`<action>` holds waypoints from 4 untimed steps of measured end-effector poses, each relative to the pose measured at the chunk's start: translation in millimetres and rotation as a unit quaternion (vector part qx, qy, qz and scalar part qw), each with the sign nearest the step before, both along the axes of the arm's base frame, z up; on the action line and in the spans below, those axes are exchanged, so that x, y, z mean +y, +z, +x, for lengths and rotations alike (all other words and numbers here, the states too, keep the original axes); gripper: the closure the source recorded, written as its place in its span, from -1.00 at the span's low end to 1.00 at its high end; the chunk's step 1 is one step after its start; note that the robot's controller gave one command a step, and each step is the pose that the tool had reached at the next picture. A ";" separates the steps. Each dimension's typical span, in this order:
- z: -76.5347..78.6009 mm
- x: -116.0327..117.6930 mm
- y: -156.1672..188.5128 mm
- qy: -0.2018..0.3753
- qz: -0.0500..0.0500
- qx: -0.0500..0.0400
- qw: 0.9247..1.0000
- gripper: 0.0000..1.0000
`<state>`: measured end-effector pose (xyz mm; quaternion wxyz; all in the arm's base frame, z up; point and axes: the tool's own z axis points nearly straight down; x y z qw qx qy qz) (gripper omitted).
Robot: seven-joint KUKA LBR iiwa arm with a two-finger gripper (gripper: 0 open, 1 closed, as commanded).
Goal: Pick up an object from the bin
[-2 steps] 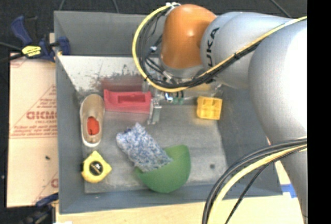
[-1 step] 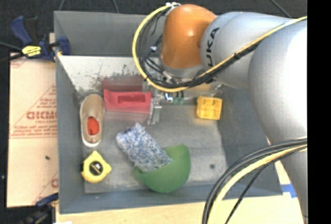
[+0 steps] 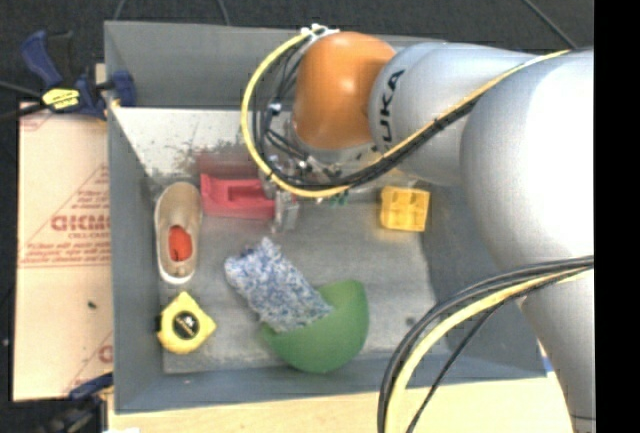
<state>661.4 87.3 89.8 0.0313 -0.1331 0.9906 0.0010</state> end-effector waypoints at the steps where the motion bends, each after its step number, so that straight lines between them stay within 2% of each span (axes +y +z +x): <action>1: -0.1 -0.2 0.2 -0.001 0.000 0.000 1.000 1.00; 2: -6.6 -1.8 12.7 0.001 -0.001 0.011 1.000 1.00; 3: -14.9 -25.3 7.0 0.043 -0.005 0.002 0.999 1.00; 4: -20.5 -19.5 9.4 -0.071 0.008 0.005 0.997 1.00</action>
Offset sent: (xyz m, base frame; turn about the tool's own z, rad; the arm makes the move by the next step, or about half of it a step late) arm -0.0215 0.0139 0.1312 -0.0368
